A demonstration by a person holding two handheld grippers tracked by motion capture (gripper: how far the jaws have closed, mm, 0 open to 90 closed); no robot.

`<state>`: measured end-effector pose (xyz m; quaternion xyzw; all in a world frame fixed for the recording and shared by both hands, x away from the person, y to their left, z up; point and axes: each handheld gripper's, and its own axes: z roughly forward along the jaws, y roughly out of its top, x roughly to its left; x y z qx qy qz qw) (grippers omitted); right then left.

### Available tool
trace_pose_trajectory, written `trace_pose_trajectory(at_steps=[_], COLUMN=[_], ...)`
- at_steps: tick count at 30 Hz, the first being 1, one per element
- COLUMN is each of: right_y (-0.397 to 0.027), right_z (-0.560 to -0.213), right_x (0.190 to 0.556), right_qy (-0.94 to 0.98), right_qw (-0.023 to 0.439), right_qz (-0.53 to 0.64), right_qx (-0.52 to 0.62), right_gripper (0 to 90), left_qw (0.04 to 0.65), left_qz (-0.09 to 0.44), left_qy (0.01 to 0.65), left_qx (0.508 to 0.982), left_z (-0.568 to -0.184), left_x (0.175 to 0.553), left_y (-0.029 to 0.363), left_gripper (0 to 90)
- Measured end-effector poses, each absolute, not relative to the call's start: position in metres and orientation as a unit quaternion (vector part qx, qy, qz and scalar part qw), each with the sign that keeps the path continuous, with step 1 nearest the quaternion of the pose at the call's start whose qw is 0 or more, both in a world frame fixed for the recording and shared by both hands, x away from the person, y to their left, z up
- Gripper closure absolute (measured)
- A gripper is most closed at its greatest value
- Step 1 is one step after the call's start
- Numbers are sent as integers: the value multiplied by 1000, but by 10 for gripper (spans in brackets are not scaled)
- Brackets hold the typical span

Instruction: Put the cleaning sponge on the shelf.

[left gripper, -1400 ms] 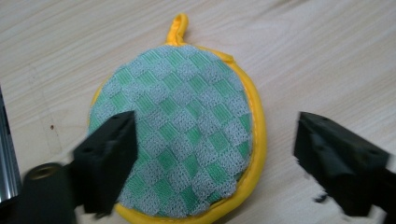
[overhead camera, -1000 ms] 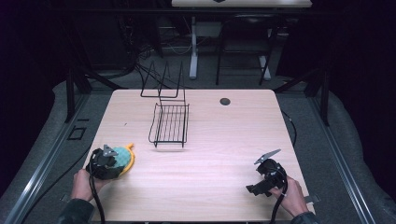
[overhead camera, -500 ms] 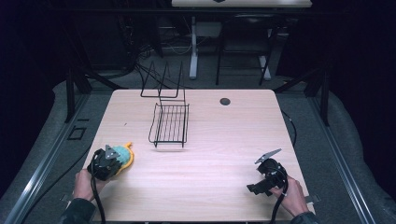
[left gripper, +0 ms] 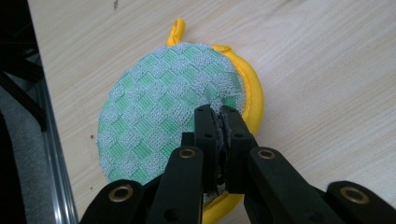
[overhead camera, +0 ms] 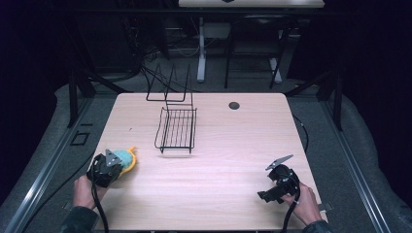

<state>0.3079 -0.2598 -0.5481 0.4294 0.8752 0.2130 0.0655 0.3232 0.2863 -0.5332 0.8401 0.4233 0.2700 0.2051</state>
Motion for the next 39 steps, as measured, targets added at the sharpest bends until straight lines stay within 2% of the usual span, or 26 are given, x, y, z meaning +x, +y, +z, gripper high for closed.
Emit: trace_pose_trajectory(at_steps=[39], right_y=[-261], right_z=[-549], right_x=[308], right_qy=[875], right_qw=[65], right_qz=[210], right_qx=[430], right_gripper=[38], left_qw=[235], left_qz=[302], left_qy=[440], left_qx=[812], left_z=[-504], left_x=[317], left_y=[287], left_gripper=[879])
